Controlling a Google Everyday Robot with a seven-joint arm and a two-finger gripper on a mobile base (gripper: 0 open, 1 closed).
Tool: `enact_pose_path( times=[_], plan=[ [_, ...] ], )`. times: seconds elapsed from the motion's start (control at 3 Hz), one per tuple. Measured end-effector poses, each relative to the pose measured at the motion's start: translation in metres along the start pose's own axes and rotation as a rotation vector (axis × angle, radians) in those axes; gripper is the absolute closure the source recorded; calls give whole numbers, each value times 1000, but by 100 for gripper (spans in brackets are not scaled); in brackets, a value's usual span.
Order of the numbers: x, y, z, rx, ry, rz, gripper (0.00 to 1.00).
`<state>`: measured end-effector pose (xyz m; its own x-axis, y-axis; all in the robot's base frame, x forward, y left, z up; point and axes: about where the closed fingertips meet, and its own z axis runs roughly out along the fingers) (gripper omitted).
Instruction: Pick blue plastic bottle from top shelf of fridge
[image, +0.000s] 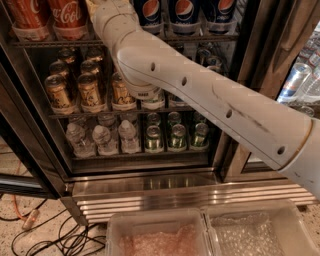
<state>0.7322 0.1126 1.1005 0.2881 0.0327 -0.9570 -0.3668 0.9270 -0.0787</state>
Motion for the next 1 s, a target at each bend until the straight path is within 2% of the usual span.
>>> enact_pose_path(
  times=[1.0],
  plan=[
    [-22, 5, -3, -30, -47, -27, 100]
  ],
)
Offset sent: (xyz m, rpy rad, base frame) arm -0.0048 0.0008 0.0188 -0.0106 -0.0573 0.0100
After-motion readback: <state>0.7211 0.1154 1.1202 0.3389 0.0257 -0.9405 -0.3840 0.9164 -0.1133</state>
